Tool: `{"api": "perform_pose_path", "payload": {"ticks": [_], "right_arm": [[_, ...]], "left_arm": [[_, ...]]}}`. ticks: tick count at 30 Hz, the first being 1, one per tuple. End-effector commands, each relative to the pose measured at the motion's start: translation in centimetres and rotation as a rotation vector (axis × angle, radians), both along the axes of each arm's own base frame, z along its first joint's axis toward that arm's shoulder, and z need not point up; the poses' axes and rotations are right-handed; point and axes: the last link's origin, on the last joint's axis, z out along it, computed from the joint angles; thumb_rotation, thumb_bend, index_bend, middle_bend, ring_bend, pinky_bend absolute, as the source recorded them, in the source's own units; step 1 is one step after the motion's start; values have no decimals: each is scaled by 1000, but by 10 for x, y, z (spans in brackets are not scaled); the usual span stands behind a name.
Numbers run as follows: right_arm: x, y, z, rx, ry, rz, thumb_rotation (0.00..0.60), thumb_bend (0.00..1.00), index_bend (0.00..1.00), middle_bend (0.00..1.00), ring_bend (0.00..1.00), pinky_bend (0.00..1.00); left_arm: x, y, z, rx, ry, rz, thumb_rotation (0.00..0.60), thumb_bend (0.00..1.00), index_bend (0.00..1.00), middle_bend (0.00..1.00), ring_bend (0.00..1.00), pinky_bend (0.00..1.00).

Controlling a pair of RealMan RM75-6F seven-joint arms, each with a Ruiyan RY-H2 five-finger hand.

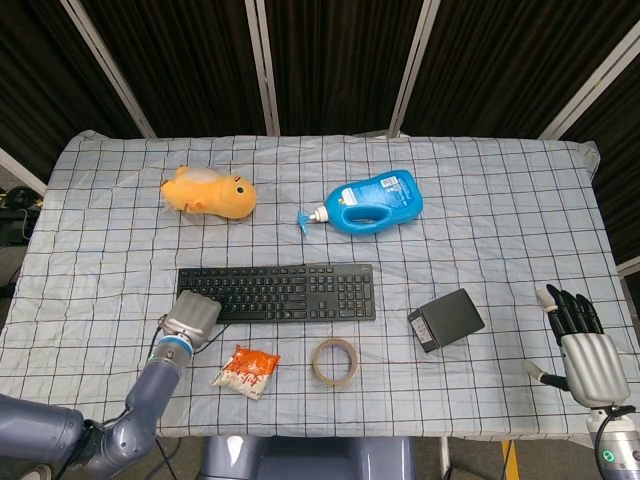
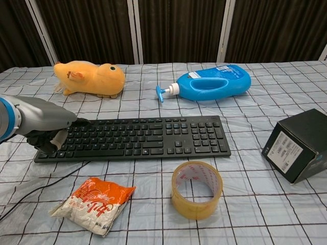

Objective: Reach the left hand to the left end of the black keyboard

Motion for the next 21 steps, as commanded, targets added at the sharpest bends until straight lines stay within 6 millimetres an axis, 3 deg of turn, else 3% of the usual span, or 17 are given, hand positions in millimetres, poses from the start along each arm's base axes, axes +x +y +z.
{"api": "perform_pose_path", "payload": {"ticks": [1,21], "right_arm": [[0,0,0,0,-2,1,600,109,0,0,0,26],[1,0,0,2,-9,5,600,109,0,0,0,25]], "left_arm": [[1,2,-4,3,6,6,600,1000,5,822,716,559],[3,10,-20,2,22,24,600,1000,34,821,716,560]]}}
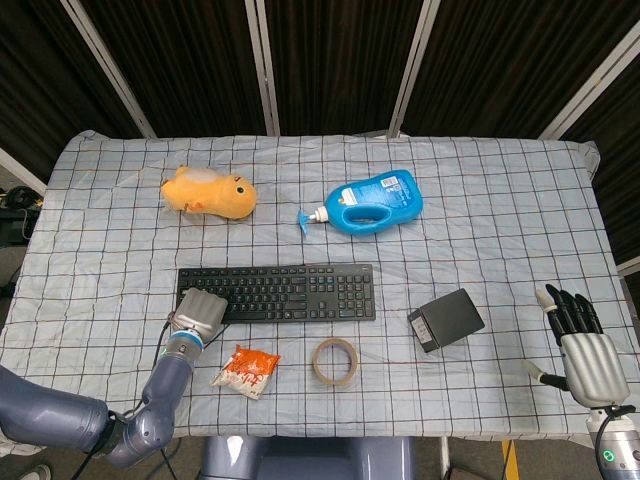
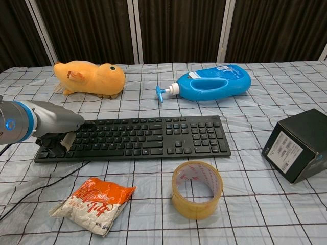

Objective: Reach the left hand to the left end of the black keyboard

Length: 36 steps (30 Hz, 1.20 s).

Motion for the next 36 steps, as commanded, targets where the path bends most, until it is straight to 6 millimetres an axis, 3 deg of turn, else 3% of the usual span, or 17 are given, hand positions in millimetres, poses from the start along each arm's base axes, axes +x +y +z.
{"api": "perform_pose_path", "payload": {"ticks": [1,18,36], "right_arm": [[0,0,0,0,-2,0,600,108,0,0,0,25],[1,1,1,3,-26,-2,600,109,0,0,0,26],[1,1,0,5,-25,-8,600,110,0,0,0,26]], "left_arm": [[0,0,-3,-7,4,-3,600,1000,34,821,716,560],[2,2,-17,-18,10,4,600,1000,45,820,716,560],[6,0,-14,-26,1,-2,600,1000,57,820,716,560]]}}
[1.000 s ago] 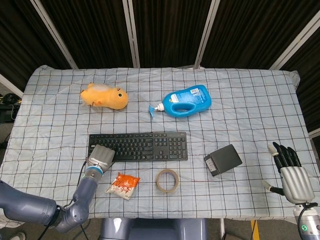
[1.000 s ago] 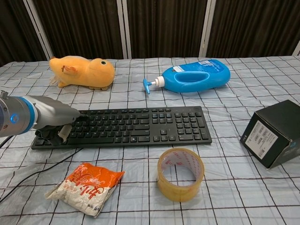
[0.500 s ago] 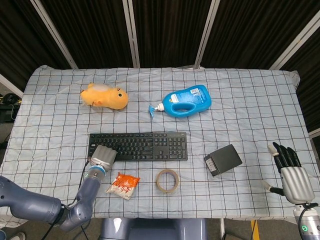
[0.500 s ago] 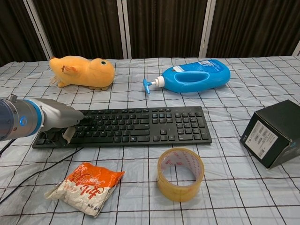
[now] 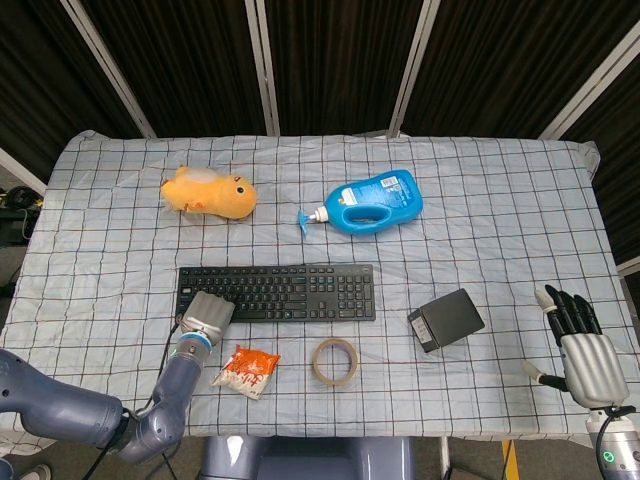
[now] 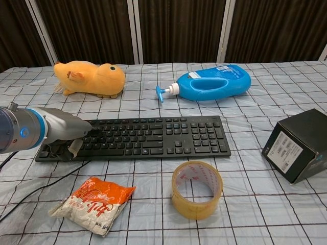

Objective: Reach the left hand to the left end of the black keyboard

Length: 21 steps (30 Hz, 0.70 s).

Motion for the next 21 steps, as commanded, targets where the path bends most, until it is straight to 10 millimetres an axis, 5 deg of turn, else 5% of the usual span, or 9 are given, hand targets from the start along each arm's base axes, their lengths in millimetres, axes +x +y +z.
{"api": "perform_pose_path", "payload": {"ticks": [1,7,13,16,21], "right_arm": [[0,0,1,-2,0,-1,600,109,0,0,0,26],[-1,0,1,-3,1,-2,600,108,0,0,0,26],[-1,0,0,-1,8,-2,600,109,0,0,0,26],[-1,0,1,-5,11,-3,600,108,0,0,0,26],[0,1,0,-8,20,3,600,108,0,0,0,26]], "left_arm": [[2,1,2,7,-14,-5,600,1000,51,820,716,559],[10,1,11,40,-77,-21,600,1000,7,819,716,559],[14,-21,59,197,-288,-145,600,1000,5,790,680,534],[3,-39,78,271,-363,-183,600,941,1,640,539,437],[-43,-73,112,386,-332,-265,600,417,0,69,73,174]]}}
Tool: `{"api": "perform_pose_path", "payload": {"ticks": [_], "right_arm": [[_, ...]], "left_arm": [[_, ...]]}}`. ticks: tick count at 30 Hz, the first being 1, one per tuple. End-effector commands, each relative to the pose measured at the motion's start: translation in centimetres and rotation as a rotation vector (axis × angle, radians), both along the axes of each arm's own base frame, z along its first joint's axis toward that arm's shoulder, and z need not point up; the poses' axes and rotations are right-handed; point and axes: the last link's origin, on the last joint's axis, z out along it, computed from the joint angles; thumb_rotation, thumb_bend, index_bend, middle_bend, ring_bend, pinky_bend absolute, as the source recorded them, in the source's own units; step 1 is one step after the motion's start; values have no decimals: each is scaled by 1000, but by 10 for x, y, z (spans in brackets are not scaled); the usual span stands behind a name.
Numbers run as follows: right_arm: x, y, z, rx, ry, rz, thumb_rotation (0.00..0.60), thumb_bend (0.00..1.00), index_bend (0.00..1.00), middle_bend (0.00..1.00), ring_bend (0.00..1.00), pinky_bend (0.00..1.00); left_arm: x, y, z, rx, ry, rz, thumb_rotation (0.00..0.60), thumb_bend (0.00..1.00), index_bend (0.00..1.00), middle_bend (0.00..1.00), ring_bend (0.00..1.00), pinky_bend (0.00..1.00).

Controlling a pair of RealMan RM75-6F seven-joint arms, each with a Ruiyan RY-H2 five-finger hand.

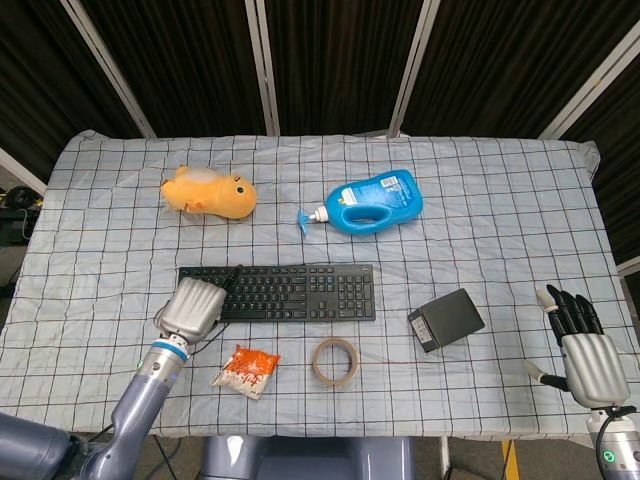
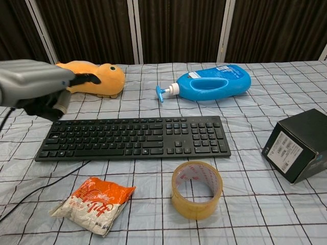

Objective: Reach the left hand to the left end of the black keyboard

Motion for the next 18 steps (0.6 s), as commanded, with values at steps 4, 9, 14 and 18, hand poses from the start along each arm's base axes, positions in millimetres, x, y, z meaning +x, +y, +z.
{"api": "perform_pose_path", "payload": {"ticks": [4,9,14,18], "right_arm": [[1,1,-1,-5,8,4,600,108,0,0,0,26],[2,1,-3,-9,16,5,600,109,0,0,0,26],[3,2,-4,-8,23,13,600,108,0,0,0,26],[2,2,-4,-4,23,10,600,108,0,0,0,26]], "left_arm": [[-89,-71,64,200,-109,17,600,179,0,0,0,11],[-131,-93,82,281,-148,15,600,49,0,0,0,0],[-152,-103,90,352,-121,-14,600,43,0,0,0,0],[-165,-109,91,362,-137,24,600,43,0,0,0,0]]}}
